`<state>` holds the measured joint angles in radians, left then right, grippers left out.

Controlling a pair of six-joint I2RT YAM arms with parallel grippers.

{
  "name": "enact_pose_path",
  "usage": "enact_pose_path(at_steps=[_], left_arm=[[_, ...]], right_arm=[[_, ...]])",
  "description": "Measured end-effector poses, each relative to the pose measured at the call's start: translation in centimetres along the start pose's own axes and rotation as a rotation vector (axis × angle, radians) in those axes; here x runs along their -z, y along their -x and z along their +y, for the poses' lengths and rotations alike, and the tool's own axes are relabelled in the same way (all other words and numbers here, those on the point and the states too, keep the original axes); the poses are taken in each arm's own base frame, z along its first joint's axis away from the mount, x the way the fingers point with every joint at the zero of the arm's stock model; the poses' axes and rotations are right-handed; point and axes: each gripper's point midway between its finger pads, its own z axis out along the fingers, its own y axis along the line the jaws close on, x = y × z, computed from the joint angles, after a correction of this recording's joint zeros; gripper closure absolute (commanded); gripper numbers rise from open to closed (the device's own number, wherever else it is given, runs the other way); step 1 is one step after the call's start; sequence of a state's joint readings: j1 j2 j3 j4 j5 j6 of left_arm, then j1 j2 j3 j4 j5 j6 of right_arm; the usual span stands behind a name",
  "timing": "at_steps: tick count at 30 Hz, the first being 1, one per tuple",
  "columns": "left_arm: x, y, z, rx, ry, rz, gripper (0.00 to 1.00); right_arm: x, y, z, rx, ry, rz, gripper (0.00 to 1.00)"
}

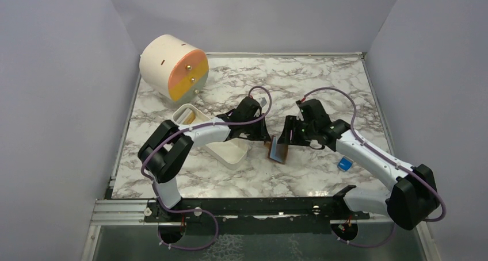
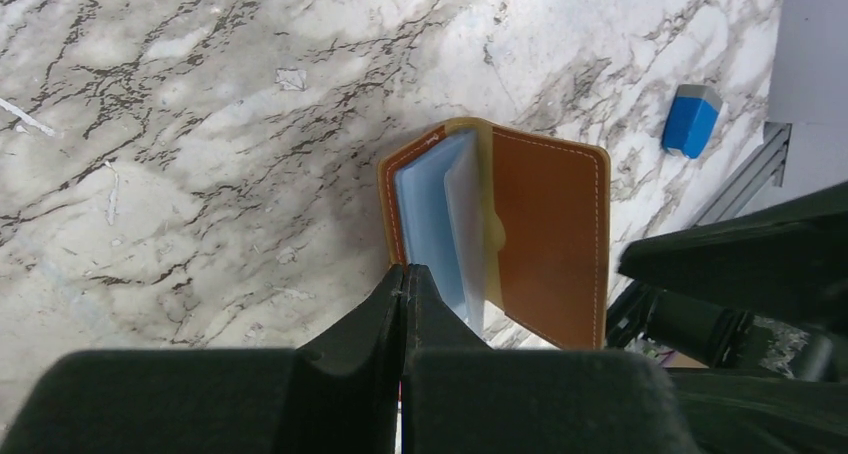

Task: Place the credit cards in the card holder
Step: Open the card holder at the center of the board.

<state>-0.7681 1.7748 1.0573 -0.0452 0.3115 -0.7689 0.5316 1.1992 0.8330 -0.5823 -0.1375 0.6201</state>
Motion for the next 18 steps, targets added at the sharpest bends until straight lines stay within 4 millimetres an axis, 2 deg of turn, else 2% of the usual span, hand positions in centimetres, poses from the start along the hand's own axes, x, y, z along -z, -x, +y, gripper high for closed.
enact_pose_path(at_steps=[5,7,12,18], left_arm=[[0.8,0.5,-1.0,-0.002,-0.025,-0.020,1.00],[1.0,0.7,-1.2,-0.002,-0.033,-0.026,1.00],[1.0,0.7,-1.4,0.005,-0.039,-0.024,1.00],[1.4,0.9,-1.8,0.006,-0.049,-0.033,1.00]], right_arm=[[-0.7,-0.8,-0.1,0.014,-0.028,0.029,0.48],[-0.4,-0.7,0.2,0.019,-0.036,0.026,0.51],[0.8,0.8,2.4,0.031,0.020,-0.031,0.57],[0.1,0.3,2.6,0.026,0.020,-0.016,0.59]])
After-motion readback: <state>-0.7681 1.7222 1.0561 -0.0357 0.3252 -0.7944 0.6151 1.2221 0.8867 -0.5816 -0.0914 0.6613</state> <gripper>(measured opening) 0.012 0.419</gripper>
